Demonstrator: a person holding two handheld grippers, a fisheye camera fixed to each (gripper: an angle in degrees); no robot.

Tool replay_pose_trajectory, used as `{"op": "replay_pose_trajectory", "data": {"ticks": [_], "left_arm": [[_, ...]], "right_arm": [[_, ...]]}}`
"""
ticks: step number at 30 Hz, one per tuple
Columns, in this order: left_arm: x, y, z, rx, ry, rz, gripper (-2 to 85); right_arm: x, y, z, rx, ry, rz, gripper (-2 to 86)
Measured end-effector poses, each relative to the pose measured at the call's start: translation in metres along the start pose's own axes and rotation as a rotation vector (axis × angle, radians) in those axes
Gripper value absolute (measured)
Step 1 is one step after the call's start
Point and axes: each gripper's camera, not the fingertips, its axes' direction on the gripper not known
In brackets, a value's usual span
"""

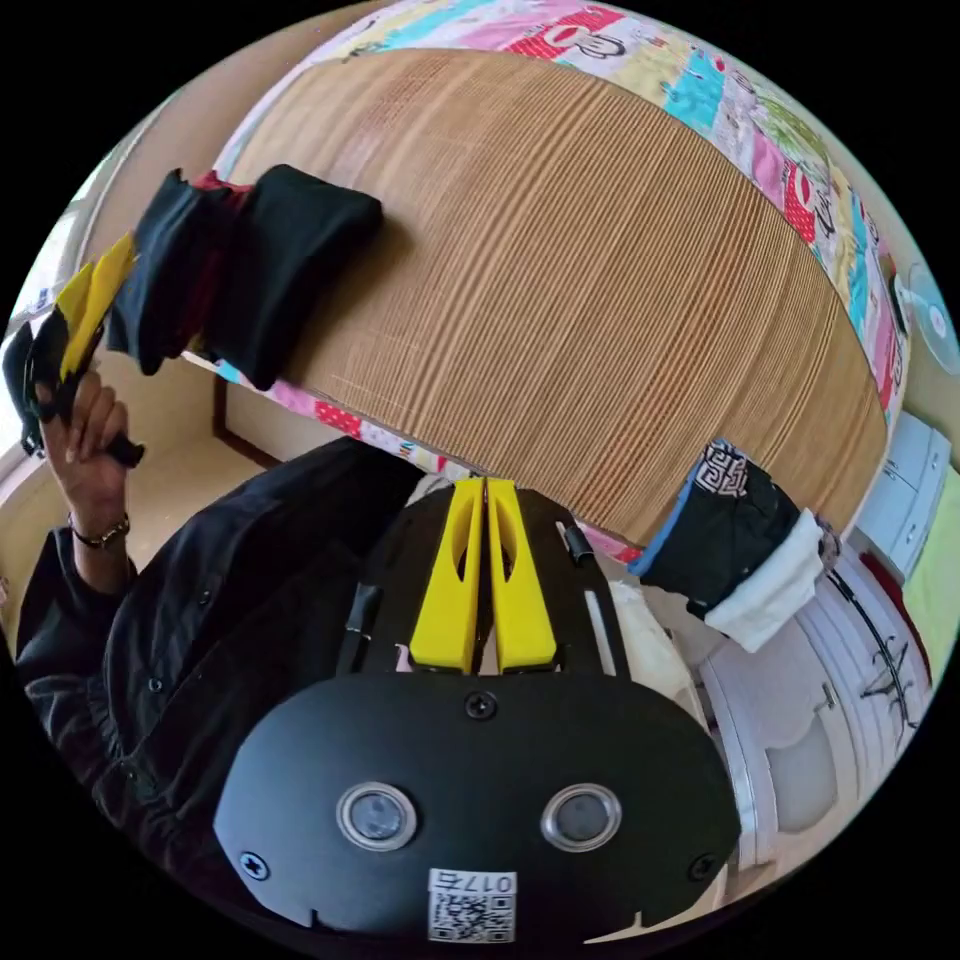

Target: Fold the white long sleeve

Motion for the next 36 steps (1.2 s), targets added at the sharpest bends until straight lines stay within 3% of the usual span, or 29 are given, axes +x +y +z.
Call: {"op": "replay_pose_trajectory", "data": {"ticks": [7,15,29,36], "left_arm": [[0.088,0.022,0.076,-0.138,0.068,0.161,7.3],[0.113,0.055,0.134,-0.177,0.019,0.209,-0.5],[0.166,0.061,0.310,-0.148,0.100,0.318,-1.0],[0.193,0.076,0.363,-0.239,-0.037,0.405,-1.0]], "right_arm": [[0.026,0.058,-0.016,0.148,-0.156,0.065,0.4],[0.172,0.182,-0.004,0.342,-0.419,0.308,0.5],[0.393,0.395,0.065,0.624,-0.555,0.821,4.6],[0.462,0.368,0.055,0.606,-0.446,0.892,12.9]]}}
